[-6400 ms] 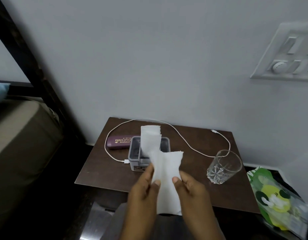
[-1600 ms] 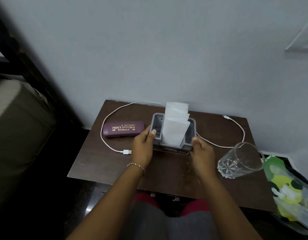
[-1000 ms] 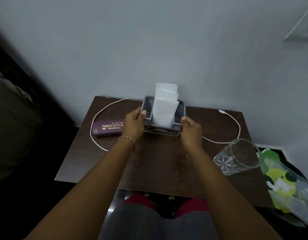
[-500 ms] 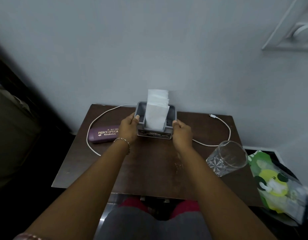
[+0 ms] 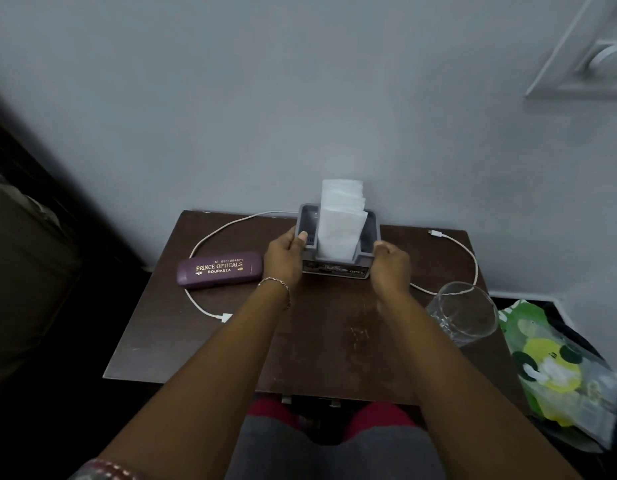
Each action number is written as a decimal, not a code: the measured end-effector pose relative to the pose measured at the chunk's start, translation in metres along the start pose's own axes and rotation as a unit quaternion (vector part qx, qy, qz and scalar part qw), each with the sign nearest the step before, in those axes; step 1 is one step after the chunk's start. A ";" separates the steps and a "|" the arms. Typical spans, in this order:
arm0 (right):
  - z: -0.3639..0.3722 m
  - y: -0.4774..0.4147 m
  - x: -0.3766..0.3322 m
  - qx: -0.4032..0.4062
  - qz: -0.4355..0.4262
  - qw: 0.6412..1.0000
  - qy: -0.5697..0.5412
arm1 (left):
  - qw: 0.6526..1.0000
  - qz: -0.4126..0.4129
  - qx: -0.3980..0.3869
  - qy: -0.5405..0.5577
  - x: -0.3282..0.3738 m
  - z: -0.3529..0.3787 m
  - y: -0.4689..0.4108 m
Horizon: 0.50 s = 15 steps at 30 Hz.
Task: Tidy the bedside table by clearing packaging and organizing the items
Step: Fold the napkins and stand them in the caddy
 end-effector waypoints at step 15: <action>-0.031 0.027 0.001 0.057 -0.011 0.998 0.025 | 0.999 -0.016 0.042 -0.016 -0.001 0.033 0.032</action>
Point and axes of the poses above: each hand's wrist, its own y-axis away from the middle knuckle, its own z-axis out of the palm, x = y × z, the point moved 3 cm from there along -y, towards the middle knuckle, and after that the axes turned 9 degrees about x, right-handed, at the moved point
